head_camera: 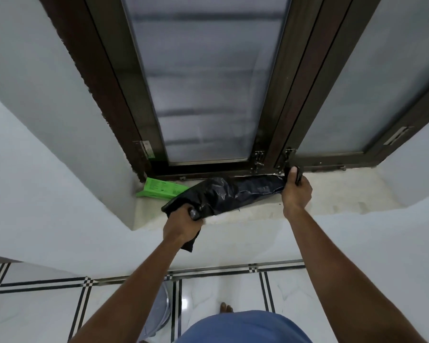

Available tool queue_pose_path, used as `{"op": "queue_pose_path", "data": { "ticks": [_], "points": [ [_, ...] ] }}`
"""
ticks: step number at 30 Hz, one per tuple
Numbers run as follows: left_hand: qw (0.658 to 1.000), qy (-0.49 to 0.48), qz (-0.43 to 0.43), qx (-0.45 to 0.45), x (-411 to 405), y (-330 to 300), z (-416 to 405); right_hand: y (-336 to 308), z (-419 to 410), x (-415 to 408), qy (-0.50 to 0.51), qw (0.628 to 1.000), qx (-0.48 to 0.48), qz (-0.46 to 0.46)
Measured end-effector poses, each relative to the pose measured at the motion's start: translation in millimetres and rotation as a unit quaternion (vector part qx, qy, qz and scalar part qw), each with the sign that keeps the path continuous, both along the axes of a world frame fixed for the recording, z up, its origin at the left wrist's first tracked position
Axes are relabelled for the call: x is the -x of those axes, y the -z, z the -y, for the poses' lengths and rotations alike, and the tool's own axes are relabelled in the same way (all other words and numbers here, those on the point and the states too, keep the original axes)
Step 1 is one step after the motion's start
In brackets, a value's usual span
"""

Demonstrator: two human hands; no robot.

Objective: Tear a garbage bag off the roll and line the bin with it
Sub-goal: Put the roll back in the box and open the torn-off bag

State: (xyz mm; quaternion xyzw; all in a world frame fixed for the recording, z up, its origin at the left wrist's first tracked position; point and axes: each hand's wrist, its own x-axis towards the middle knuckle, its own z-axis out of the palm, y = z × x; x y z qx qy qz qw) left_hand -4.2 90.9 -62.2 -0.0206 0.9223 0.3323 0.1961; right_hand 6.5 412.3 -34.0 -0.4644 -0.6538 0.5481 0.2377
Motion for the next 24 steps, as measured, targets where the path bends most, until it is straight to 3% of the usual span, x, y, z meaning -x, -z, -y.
{"op": "queue_pose_path", "data": {
  "ticks": [9,14,17,19,22,24],
  "points": [
    [0.989,0.136,0.032,-0.04,5.9,-10.2,-71.2,2.2,-17.4,-0.5,-0.059,0.998,0.008,-0.018],
    [0.998,0.062,-0.022,0.01,9.2,-8.4,-62.6,0.4,-35.7,-2.3,-0.036,0.999,-0.02,0.01],
    [0.996,0.076,-0.016,0.046,13.6,-5.6,-46.7,-10.8,-41.1,-4.3,0.03,0.992,-0.121,-0.001],
    [0.994,0.101,0.002,0.037,17.0,-3.9,-40.2,-22.0,-32.0,-3.8,0.016,0.97,-0.241,-0.003],
    [0.993,0.118,0.009,0.015,18.2,0.4,-38.5,-31.7,6.8,0.4,-0.08,0.914,-0.398,-0.021],
    [0.994,0.11,-0.004,-0.003,15.4,1.0,-35.5,-28.7,42.1,0.3,-0.179,0.875,-0.45,-0.017]
  ]
}}
